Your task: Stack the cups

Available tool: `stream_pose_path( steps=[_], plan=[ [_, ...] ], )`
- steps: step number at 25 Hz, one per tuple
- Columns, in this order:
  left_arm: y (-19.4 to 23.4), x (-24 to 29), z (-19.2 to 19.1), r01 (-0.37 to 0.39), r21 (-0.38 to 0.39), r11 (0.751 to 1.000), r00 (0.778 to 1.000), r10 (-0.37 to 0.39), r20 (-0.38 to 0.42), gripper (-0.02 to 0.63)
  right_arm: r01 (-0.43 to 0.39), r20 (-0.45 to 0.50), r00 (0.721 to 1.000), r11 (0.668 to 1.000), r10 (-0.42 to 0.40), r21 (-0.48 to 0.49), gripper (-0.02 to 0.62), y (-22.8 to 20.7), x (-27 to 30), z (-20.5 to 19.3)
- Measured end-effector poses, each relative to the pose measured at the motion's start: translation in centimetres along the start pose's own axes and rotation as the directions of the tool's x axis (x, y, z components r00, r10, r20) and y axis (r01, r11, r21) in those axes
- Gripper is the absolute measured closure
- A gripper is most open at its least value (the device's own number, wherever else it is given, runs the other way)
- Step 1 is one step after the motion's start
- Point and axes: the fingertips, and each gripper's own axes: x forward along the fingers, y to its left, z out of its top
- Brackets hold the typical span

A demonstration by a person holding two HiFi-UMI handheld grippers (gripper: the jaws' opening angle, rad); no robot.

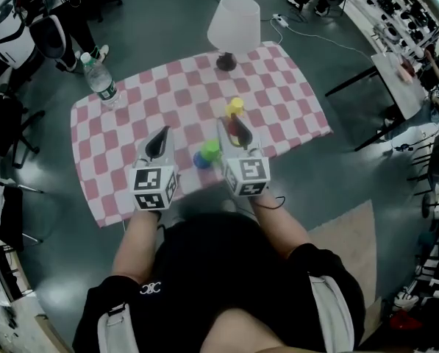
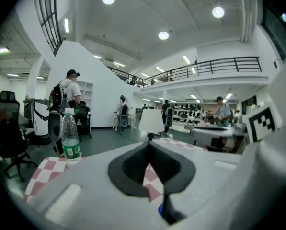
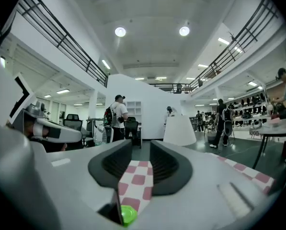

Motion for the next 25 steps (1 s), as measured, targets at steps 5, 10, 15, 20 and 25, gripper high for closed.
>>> stream_pose_path(
  steps=[5, 10, 15, 20, 25],
  plan=[
    [-0.1, 0.4, 1.4, 0.002, 0.008, 1.000, 1.000, -0.003, 0.031, 0.607, 0.050, 0.045, 0.998, 0.999, -0.049, -0.004, 0.597, -1.7, 0.2, 1.6],
    [-0.8, 0.8, 1.6, 0.022, 0.013, 1.000, 0.999, -0.023, 0.028, 0.607, 0.059, 0.044, 0.997, 0.998, -0.059, 0.003, 0.597, -2.3, -0.2, 1.6],
    [-2.0, 1.4, 1.6, 0.021, 0.022, 1.000, 0.999, -0.022, 0.026, 0.607, 0.052, 0.044, 0.998, 0.999, -0.053, 0.013, 0.597, -3.8, -0.9, 1.3],
    [-3.3, 1.8, 1.7, -0.011, 0.016, 1.000, 1.000, 0.010, 0.028, 0.607, 0.028, 0.026, 0.999, 1.000, -0.028, -0.003, 0.597, -6.7, -1.1, 0.6],
    [-4.4, 2.1, 1.6, -0.059, 0.012, 0.998, 0.998, 0.058, 0.021, 0.607, 0.016, 0.027, 1.000, 1.000, -0.016, 0.014, 0.597, -10.0, -0.9, 0.7]
  ],
)
